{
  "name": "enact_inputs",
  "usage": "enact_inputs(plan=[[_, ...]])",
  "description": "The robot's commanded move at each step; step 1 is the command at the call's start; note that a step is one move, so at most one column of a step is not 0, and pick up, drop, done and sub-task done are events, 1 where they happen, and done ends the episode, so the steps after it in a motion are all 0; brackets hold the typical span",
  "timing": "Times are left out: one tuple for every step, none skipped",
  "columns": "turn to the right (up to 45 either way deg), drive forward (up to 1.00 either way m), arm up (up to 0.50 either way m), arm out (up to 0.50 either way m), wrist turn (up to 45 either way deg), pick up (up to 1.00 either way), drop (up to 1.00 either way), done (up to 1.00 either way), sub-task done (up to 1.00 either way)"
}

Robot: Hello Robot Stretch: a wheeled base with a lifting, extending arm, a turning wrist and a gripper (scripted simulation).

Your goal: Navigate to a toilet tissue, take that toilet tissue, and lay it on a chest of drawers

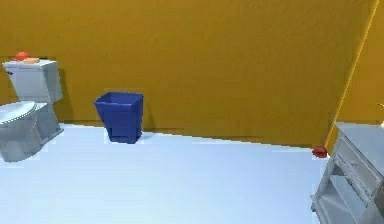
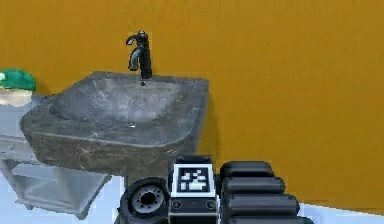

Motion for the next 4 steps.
enact_inputs(plan=[[0.0, 0.4, 0.0, 0.0, 0.0, 0.0, 0.0, 0.0, 0.0], [15.0, 0.0, 0.0, 0.0, 0.0, 0.0, 0.0, 0.0, 0.0], [0.0, 0.85, 0.0, 0.0, 0.0, 0.0, 0.0, 0.0, 0.0], [-45.0, 0.0, 0.0, 0.0, 0.0, 0.0, 0.0, 0.0, 0.0]])
